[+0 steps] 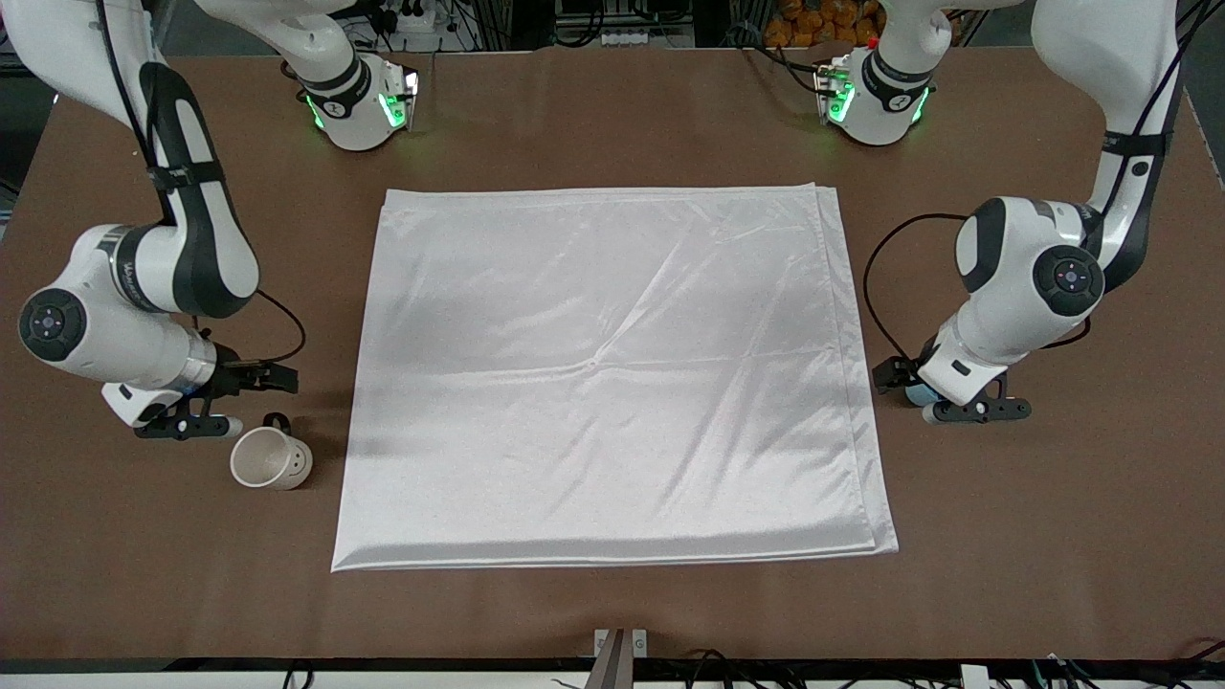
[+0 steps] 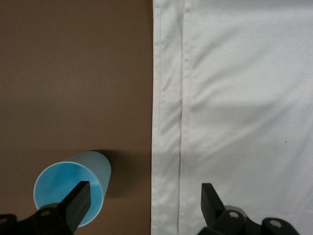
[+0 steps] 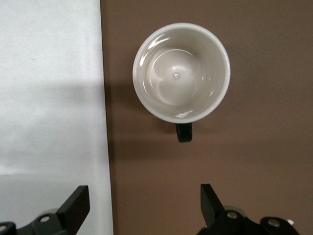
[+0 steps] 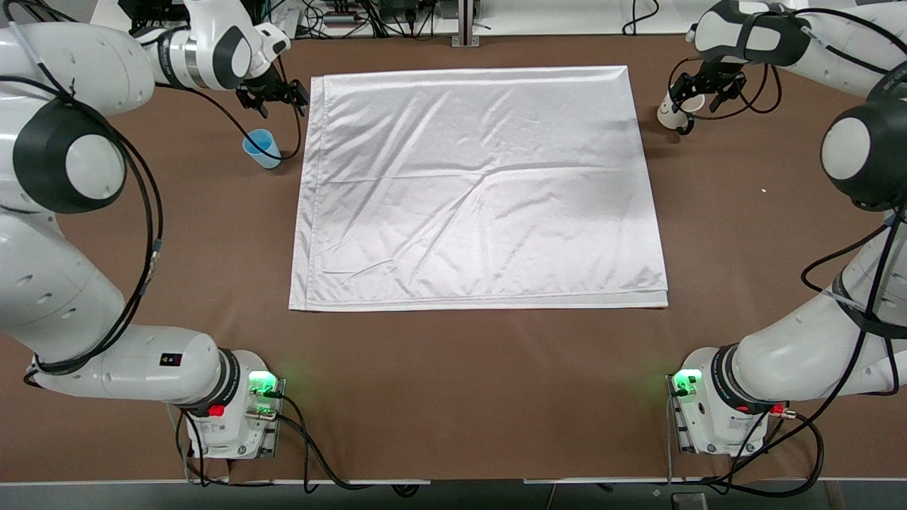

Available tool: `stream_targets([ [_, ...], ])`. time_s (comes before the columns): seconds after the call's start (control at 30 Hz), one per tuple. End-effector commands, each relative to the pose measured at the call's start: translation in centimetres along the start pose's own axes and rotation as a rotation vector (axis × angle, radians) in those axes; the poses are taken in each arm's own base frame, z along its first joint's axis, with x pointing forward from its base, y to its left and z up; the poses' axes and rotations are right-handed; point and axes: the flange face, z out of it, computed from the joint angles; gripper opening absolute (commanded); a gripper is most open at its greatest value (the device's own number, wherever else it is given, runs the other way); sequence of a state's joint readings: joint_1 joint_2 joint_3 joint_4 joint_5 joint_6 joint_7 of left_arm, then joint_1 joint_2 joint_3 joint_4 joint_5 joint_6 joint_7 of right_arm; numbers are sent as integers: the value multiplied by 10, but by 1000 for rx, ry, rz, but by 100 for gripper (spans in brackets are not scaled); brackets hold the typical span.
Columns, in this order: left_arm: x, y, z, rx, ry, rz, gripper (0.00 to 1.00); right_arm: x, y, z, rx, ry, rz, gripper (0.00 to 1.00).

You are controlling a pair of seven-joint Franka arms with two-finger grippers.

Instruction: Place blue cup into white mug on cloth

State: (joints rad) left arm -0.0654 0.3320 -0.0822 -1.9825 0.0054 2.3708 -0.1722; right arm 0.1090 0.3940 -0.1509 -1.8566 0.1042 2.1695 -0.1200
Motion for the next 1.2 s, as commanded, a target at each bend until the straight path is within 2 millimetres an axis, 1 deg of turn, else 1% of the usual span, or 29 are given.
stream_targets([
  [0.0, 5, -13, 13, 13, 2, 15, 100, 11, 8, 36, 11, 25, -11, 100],
  [0.07, 4, -14, 17, 13, -3, 16, 100, 14, 9, 49, 4, 34, -12, 100],
  [0.1, 5, -17, 19, 15, -7, 11, 100, 15, 9, 54, 2, 34, -10, 100],
  [0.27, 5, -21, 31, 14, -13, 7, 100, 17, 12, 71, -6, 41, -9, 97],
  [0.33, 4, -22, 37, 14, -19, 6, 100, 20, 13, 75, -12, 56, -7, 93],
  [0.47, 3, -24, 46, 12, -27, 1, 100, 23, 15, 88, -23, 78, -8, 81],
  [0.53, 4, -29, 48, 13, -30, -7, 100, 24, 15, 89, -26, 86, -10, 71],
  [0.6, 3, -31, 52, 14, -36, -10, 100, 25, 14, 89, -29, 87, -15, 52],
  [0.67, 3, -32, 56, 14, -42, -10, 100, 26, 14, 88, -31, 88, -18, 38],
  [0.73, 2, -34, 60, 14, -50, -14, 100, 26, 14, 87, -30, 89, -21, 20],
  [0.8, 1, -35, 67, 13, -56, -17, 100, 28, 14, 82, -30, 94, -35, 10],
  [0.87, 1, -35, 69, 14, -59, -16, 100, 31, 13, 78, -30, 102, -35, 8],
  [0.9, 0, -36, 70, 14, -62, -17, 100, 33, 13, 74, -30, 109, -35, 4],
  [0.93, -1, -36, 72, 14, -65, -17, 95, 34, 13, 72, -30, 114, -37, 0],
  [0.97, -2, -37, 73, 15, -68, -19, 87, 35, 13, 69, -30, 118, -37, 0],
  [1.03, -5, -36, 77, 16, -77, -18, 63, 37, 10, 61, -29, 131, -39, 0],
  [1.1, -8, -35, 81, 15, -84, -17, 47, 40, 3, 46, -25, 139, -44, 0],
  [1.17, -10, -37, 84, 16, -82, -18, 32, 45, -6, 35, -17, 125, -44, 0],
])
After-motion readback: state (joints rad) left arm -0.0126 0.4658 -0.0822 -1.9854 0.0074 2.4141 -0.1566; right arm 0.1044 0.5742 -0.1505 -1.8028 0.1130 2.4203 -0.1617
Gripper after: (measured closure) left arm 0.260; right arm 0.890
